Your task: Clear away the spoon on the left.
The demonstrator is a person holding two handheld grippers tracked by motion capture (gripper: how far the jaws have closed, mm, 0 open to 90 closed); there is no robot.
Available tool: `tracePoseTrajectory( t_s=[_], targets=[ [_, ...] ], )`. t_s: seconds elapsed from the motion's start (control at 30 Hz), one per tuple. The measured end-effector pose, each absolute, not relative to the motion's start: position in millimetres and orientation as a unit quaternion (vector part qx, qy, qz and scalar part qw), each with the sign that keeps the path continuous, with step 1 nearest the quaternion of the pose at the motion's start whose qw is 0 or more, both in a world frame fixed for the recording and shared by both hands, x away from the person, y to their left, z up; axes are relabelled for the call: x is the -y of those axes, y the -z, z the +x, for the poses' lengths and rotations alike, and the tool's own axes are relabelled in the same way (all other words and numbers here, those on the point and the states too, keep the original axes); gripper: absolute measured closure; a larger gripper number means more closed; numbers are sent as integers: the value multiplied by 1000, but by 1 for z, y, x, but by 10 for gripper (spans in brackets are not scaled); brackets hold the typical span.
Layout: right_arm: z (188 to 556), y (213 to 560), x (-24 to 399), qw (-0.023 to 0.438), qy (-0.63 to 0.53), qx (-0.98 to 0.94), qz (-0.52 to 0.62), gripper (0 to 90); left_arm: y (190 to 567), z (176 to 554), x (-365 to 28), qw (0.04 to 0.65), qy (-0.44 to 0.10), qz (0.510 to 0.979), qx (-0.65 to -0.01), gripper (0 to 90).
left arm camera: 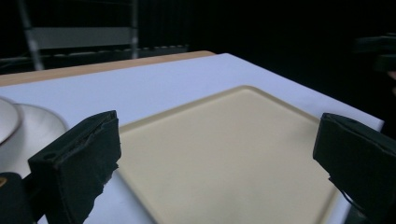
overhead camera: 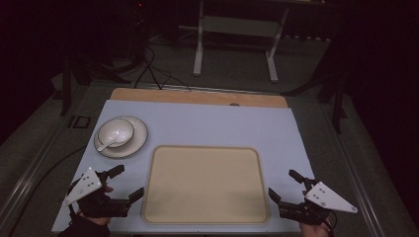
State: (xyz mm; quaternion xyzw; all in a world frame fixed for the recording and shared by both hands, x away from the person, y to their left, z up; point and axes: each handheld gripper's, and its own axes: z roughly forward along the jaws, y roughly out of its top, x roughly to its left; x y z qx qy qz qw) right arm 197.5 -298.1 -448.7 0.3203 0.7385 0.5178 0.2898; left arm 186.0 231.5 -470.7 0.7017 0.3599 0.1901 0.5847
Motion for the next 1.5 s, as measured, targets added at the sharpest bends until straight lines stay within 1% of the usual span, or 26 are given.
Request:
tracePoseTrajectory(
  t_s=[0.2, 0.4, 0.5, 0.6, 0.77, 0.83, 1.0, 1.17, 1.33, 1.5],
  targets=[
    [198, 450, 298, 287, -516, -740, 321, 132, 471, 187, -223, 564, -189, 722, -353, 13],
    [199, 451, 299, 288, -519, -739, 320, 132, 471, 189, -221, 560, -158, 733, -352, 13],
    [201, 453, 299, 283, -517, -743, 318, 132, 471, 190, -219, 559, -151, 740, -343, 13],
    [200, 453, 299, 281, -519, -743, 316, 132, 471, 190, -217, 554, -154, 742, -346, 13],
    [198, 451, 297, 280, -524, -742, 310, 132, 467, 186, -217, 564, -148, 738, -340, 14],
    [198, 450, 295, 281, -523, -743, 308, 132, 464, 184, -213, 566, -139, 743, -329, 14],
    [198, 451, 290, 282, -518, -748, 303, 132, 450, 179, -207, 571, -146, 745, -313, 14],
    [198, 450, 289, 284, -521, -747, 300, 131, 435, 178, -206, 572, -136, 750, -303, 14],
    [198, 451, 288, 282, -519, -748, 302, 131, 420, 179, -204, 565, -136, 762, -287, 14],
    [198, 450, 288, 283, -520, -748, 300, 131, 410, 183, -203, 562, -139, 763, -286, 15]
  ],
)
